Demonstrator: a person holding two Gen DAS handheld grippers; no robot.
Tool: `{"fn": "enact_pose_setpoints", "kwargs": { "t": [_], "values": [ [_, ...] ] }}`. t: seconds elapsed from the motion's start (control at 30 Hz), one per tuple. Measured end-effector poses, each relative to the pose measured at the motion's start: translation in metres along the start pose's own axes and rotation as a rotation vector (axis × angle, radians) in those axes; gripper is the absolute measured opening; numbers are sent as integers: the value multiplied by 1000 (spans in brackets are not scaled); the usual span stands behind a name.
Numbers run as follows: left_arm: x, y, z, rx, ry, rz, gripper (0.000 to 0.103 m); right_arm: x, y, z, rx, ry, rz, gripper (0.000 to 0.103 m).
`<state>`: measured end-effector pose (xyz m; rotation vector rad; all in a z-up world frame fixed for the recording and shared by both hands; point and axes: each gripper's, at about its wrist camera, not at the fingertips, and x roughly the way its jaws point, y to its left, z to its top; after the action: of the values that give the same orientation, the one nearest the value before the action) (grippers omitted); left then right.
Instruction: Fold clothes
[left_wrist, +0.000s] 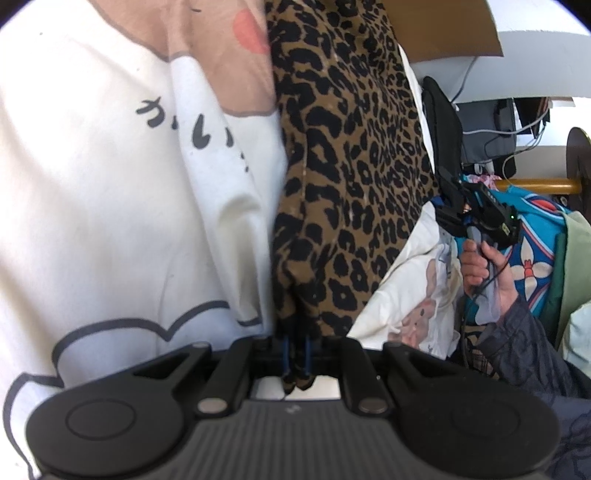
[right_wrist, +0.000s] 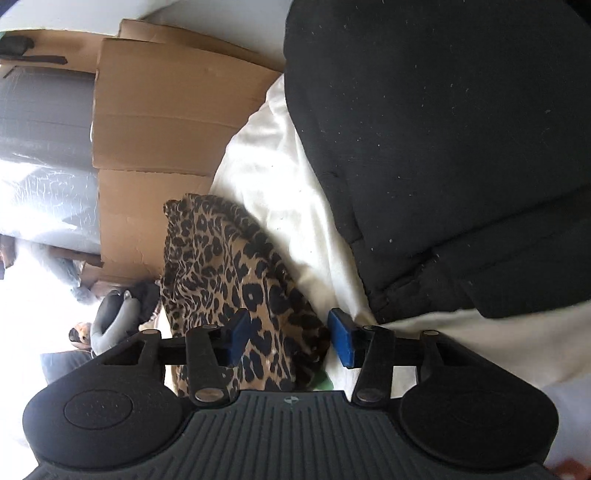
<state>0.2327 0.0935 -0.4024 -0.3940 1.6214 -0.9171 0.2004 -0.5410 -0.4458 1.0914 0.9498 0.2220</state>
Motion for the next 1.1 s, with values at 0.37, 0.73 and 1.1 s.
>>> {"fn": "enact_pose_setpoints", "kwargs": {
  "t": [0.37,0.73,1.1],
  "values": [
    [3,7,-2,-86,-35,-44,16,11,16,3,-93,76,-22,44],
    [-2,2,-4,-85,-43,-98,7,10,34,-3,-162,37,-76,7],
    [-45,-15,-5,-27,-74,-133,6,-21,62,-24,-126,-51,-18,6]
  ]
}}
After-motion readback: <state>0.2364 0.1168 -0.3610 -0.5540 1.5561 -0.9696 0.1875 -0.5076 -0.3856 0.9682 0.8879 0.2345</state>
